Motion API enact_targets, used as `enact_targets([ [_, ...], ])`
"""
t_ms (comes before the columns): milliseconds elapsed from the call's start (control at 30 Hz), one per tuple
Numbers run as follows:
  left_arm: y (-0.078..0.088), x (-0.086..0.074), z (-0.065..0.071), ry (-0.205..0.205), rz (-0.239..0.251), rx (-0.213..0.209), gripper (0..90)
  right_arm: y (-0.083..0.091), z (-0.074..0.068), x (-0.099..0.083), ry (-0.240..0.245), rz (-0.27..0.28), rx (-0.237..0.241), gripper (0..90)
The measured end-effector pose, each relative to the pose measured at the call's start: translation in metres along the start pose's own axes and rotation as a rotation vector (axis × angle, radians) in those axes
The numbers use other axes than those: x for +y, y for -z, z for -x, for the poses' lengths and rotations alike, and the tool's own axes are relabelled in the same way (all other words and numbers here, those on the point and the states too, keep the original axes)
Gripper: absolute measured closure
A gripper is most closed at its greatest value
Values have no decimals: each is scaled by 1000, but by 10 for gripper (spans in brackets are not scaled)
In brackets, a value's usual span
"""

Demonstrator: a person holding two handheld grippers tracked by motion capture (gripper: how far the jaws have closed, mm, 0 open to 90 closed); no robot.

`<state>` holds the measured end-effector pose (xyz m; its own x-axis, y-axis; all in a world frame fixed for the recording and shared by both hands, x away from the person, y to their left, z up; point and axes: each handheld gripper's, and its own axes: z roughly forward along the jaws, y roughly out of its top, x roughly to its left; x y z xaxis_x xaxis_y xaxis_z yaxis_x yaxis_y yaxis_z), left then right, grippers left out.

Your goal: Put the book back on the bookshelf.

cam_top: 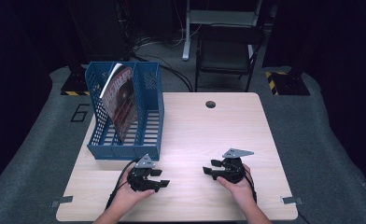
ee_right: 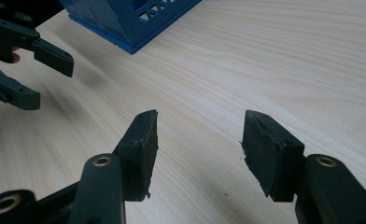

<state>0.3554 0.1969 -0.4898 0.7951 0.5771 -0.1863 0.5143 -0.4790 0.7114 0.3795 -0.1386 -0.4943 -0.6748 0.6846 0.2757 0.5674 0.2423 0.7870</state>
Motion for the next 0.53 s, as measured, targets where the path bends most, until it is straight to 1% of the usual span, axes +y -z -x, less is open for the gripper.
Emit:
enact_targets([
  [67,-3,-1,0,-27,-18,20,425,0,1,0,8,-6,2,453],
  [100,-5,-2,1,-40,-22,39,425,0,1,0,16,-6,2,453],
  [167,-7,-2,2,-66,-45,47,425,0,0,0,14,-9,-1,453],
  [200,-9,-3,4,-56,-43,46,425,-1,-1,0,17,-6,4,453],
  [233,-10,-2,3,-74,-50,47,425,0,-1,-1,21,-6,2,453],
  [267,-11,-2,4,-75,-55,34,424,0,-1,-1,23,-8,1,453],
  [300,-12,-2,5,-67,-57,34,423,0,-1,-1,24,-8,-2,453],
  [333,-14,-3,6,-70,-52,30,421,0,-1,-1,25,-8,-2,453],
  [367,-14,-3,7,-80,-60,31,420,0,-1,-1,25,-6,-2,453],
  [400,-15,-3,8,-84,-70,20,419,0,-1,-1,23,-6,-1,453],
  [467,-16,-3,11,-88,-65,20,419,0,-1,-1,15,-14,-4,452],
  [533,-17,-4,12,-84,-67,3,418,-1,0,-1,21,-13,-6,453],
])
